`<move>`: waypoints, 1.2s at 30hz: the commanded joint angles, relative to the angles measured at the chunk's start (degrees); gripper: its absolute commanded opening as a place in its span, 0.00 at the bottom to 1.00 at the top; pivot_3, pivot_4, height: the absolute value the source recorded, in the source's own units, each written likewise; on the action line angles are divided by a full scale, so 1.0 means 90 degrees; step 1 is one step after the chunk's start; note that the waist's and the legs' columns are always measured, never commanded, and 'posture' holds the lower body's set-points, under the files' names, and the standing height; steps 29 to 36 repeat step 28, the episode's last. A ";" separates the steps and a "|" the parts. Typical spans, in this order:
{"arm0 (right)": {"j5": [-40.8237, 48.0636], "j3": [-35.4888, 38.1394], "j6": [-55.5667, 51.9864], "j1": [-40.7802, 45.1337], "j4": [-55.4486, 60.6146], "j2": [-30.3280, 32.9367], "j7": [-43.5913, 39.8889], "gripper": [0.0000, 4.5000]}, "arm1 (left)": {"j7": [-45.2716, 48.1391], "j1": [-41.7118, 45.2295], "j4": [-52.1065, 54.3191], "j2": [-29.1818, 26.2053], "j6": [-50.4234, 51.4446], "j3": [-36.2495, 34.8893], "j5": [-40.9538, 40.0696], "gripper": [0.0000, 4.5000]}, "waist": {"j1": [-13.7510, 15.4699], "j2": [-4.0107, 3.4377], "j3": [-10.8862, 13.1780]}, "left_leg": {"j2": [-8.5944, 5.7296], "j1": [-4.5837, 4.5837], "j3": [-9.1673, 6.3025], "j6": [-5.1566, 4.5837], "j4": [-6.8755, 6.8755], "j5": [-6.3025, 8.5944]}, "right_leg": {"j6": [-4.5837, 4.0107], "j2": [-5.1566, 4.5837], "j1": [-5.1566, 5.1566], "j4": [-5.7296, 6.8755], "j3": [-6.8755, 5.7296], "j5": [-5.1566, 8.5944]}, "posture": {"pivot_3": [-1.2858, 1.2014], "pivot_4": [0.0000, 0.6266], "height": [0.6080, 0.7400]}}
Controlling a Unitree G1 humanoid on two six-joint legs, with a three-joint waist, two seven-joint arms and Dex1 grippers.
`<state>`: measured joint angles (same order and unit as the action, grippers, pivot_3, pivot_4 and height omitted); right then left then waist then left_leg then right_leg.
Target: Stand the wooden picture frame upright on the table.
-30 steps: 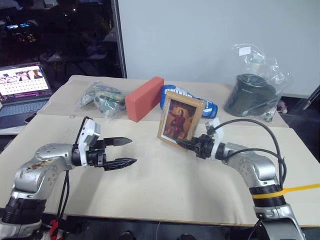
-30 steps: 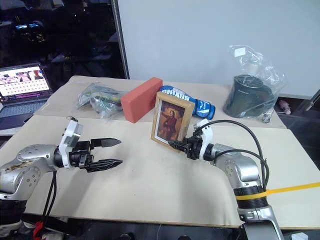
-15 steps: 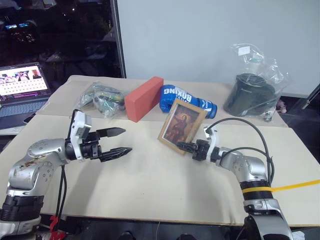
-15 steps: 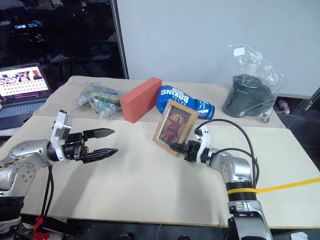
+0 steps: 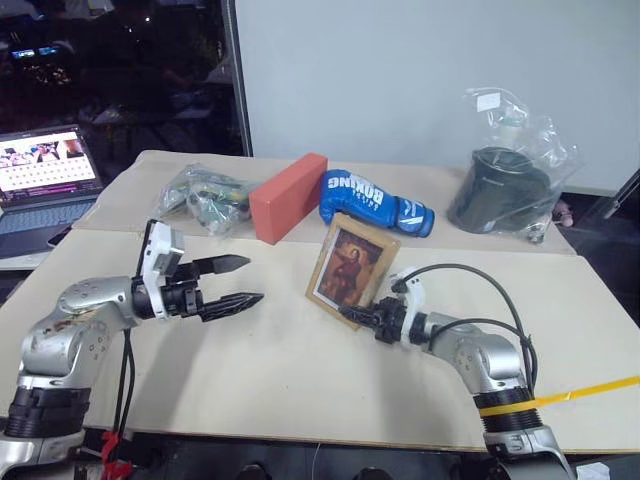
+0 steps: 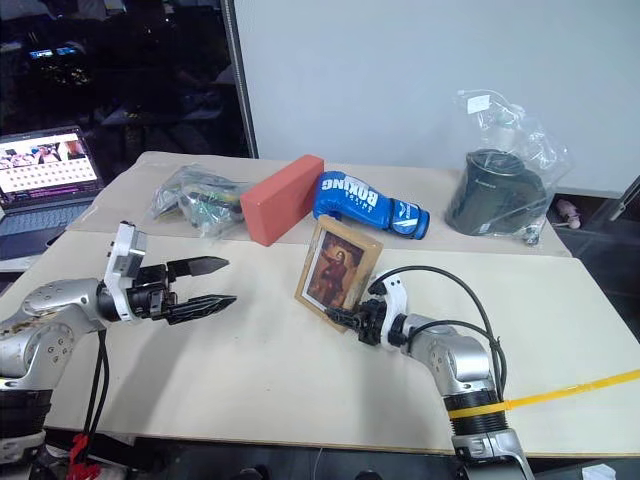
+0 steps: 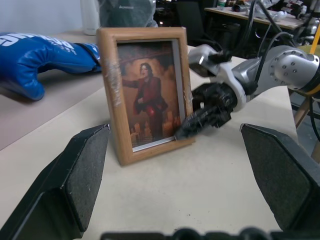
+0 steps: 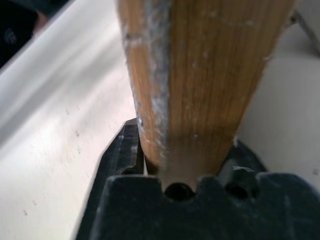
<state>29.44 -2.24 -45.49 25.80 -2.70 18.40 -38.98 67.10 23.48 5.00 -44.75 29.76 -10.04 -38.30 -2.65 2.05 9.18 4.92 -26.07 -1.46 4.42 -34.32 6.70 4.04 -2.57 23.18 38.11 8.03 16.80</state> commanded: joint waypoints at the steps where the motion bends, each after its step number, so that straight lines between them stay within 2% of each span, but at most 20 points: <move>1: 0.0102 0.0082 -0.0127 -0.0068 0.0415 0.0127 -0.0034 0.86 | 0.0091 0.0158 -0.0043 0.0000 -0.0197 -0.0035 0.0047 1.00 | -0.0002 0.0000 0.0000 | 0.0001 0.0000 0.0000 0.0000 0.0000 0.0000 | 0.0000 0.0001 0.0000 0.0000 0.0000 0.0000 | 0.52 0.24 0.87; 2: 0.0171 0.0162 -0.0198 -0.0118 0.0530 0.0181 -0.0036 0.95 | 0.0080 0.0185 -0.0079 -0.0003 -0.0180 -0.0043 0.0046 1.00 | 0.0002 0.0000 0.0000 | 0.0000 0.0000 0.0000 0.0000 0.0000 0.0000 | 0.0000 0.0001 0.0000 0.0000 0.0000 0.0000 | 0.52 0.24 0.87; 3: 0.0245 0.0253 -0.0272 -0.0179 0.0645 0.0246 -0.0036 0.99 | 0.0067 0.0207 -0.0117 -0.0007 -0.0176 -0.0055 0.0044 1.00 | 0.0007 0.0000 0.0000 | 0.0000 0.0000 0.0000 0.0000 0.0000 0.0000 | 0.0000 0.0001 0.0000 0.0000 0.0000 0.0000 | 0.52 0.24 0.87; 8: 0.0546 0.0626 -0.0512 -0.0797 0.1389 0.0860 -0.0249 0.99 | -0.0004 -0.0008 -0.0338 -0.0093 -0.0102 -0.0107 0.0135 1.00 | 0.0042 0.0000 0.0000 | -0.0001 -0.0003 0.0001 0.0000 0.0000 0.0000 | 0.0000 -0.0002 -0.0002 -0.0004 0.0000 0.0000 | 0.52 0.24 0.87; 12: 0.0263 0.0356 0.0074 -0.1912 0.2211 0.2166 -0.1317 0.99 | -0.0438 -0.0429 -0.0531 -0.0058 -0.0012 -0.0085 0.0447 1.00 | 0.0029 -0.0008 0.0000 | -0.0001 -0.0003 0.0001 0.0000 0.0003 0.0000 | 0.0013 -0.0002 0.0001 -0.0006 0.0000 0.0008 | 0.52 0.24 0.87; 15: 0.0589 0.0916 0.0432 -0.2386 0.2384 0.2511 -0.1688 0.99 | -0.0928 -0.0740 -0.0449 0.0136 -0.0060 -0.0264 0.0570 1.00 | 0.0013 -0.0004 0.0001 | 0.0000 0.0000 0.0000 0.0000 0.0003 0.0001 | 0.0032 -0.0001 -0.0002 -0.0007 0.0000 0.0022 | 0.52 0.24 0.87; 18: 0.0644 0.1685 0.1022 -0.2448 0.2338 0.2396 -0.1519 0.99 | -0.1946 -0.0894 -0.0318 0.0478 -0.0463 -0.0104 0.1313 1.00 | -0.0001 -0.0004 0.0002 | 0.0000 0.0001 0.0000 -0.0004 -0.0013 -0.0002 | 0.0036 -0.0002 -0.0003 -0.0003 0.0000 0.0019 | 0.52 0.24 0.87; 20: 0.0541 0.1879 0.1222 -0.2405 0.2368 0.2338 -0.1304 0.99 | -0.2131 -0.0973 -0.0307 0.0661 -0.0708 0.0024 0.1545 1.00 | 0.0000 -0.0004 0.0002 | 0.0000 0.0001 0.0000 -0.0011 -0.0027 -0.0006 | 0.0044 -0.0001 -0.0009 -0.0004 0.0001 0.0008 | 0.52 0.24 0.87; 28: 0.0140 0.1847 0.1643 -0.2299 0.1498 0.2578 -0.1394 0.99 | -0.2180 -0.0879 -0.0418 0.0963 -0.0785 0.0164 0.1660 1.00 | 0.0023 -0.0003 0.0002 | -0.0001 -0.0004 0.0001 -0.0011 -0.0038 -0.0006 | 0.0047 -0.0003 -0.0014 -0.0007 0.0001 0.0003 | 0.52 0.24 0.87; 36: 0.0140 0.1847 0.1643 -0.2299 0.1498 0.2578 -0.1394 0.99 | -0.2180 -0.0879 -0.0418 0.0963 -0.0785 0.0164 0.1660 1.00 | 0.0023 -0.0003 0.0002 | -0.0001 -0.0004 0.0001 -0.0011 -0.0038 -0.0006 | 0.0047 -0.0003 -0.0014 -0.0007 0.0001 0.0003 | 0.52 0.24 0.87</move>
